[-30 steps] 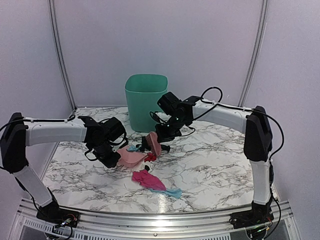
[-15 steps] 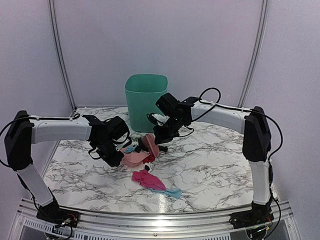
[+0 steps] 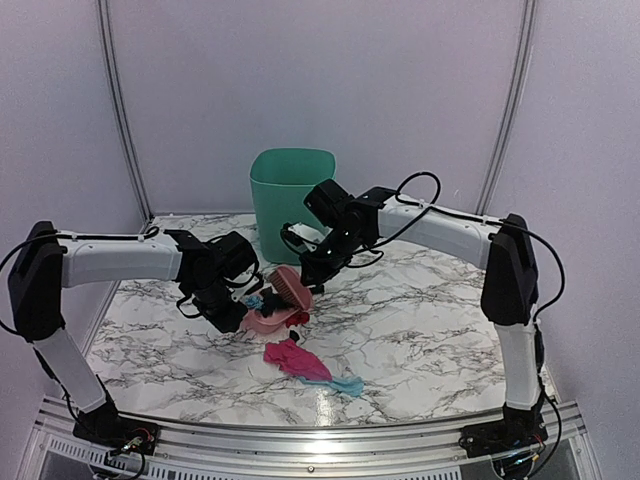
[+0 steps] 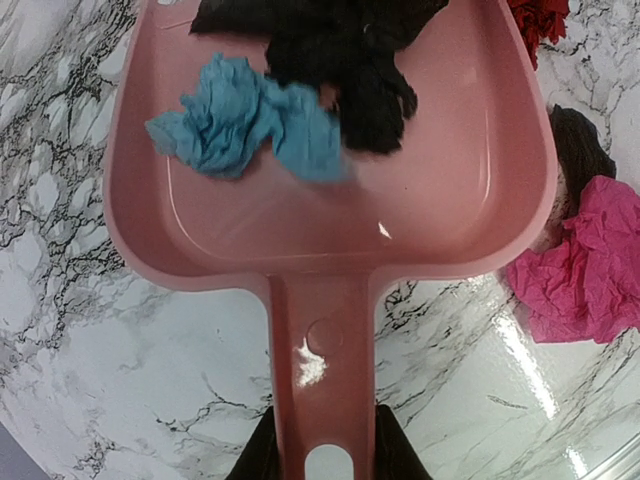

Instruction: Sweep away the paper scraps from the table

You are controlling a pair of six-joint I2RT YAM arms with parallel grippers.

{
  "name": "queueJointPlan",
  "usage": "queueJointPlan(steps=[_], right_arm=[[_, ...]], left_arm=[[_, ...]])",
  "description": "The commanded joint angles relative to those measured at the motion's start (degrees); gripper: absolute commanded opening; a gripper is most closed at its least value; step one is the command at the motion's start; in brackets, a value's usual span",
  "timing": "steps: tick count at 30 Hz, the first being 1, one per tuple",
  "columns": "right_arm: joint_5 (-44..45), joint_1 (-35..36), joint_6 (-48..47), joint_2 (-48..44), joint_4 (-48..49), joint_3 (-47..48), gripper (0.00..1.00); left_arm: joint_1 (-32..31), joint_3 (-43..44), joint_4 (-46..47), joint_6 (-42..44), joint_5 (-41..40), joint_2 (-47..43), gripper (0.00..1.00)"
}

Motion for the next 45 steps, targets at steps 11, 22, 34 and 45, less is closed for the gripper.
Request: queueJointPlan(steps=[11, 22, 34, 45], right_arm=[[-1.8, 4.0, -5.2, 5.0, -5.3, 9.9, 0.0], [0.8, 4.0, -0.3, 0.0, -2.9, 11.3, 0.0], [0.8, 4.0, 3.6, -8.9, 1.4, 9.1, 0.0], [4.7, 4.0, 4.8, -12.5, 1.9, 9.8, 0.0]], left_arm=[[-0.8, -1.9, 3.7, 1.2, -1.2, -3.2, 0.0], [-0.8, -2.3, 4.2, 0.1, -2.3, -13.1, 0.0], [-1.3, 0.3, 4.0, -1.0, -1.6, -19.4, 0.0], [-1.8, 7.9, 4.0, 0.6, -2.6, -19.3, 0.0]])
